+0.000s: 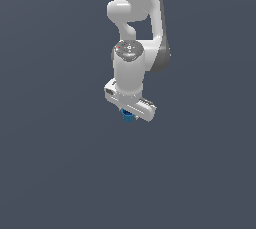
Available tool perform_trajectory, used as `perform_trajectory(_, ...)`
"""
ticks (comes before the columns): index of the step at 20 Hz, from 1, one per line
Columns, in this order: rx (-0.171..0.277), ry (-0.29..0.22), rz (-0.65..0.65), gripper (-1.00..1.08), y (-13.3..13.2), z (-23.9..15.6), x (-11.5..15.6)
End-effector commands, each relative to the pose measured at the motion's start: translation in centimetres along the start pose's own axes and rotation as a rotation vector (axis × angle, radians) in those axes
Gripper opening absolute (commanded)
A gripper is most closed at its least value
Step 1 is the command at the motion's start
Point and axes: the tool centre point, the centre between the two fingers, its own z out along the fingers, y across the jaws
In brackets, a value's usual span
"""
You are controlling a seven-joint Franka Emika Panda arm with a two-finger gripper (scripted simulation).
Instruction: Pick up the object and move it to a goal position.
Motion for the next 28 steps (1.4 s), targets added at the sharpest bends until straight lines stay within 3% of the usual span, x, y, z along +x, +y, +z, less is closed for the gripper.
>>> perform_trajectory(1, 0.001, 0.001, 0.000, -1.00, 0.9, -2.1, -0.7)
perform_trajectory(19, 0.001, 0.002, 0.001, -1.00, 8.0, -18.1, -6.1)
perform_trajectory(28, 0.000, 0.002, 0.001, -1.00, 10.1, -23.4, -7.6)
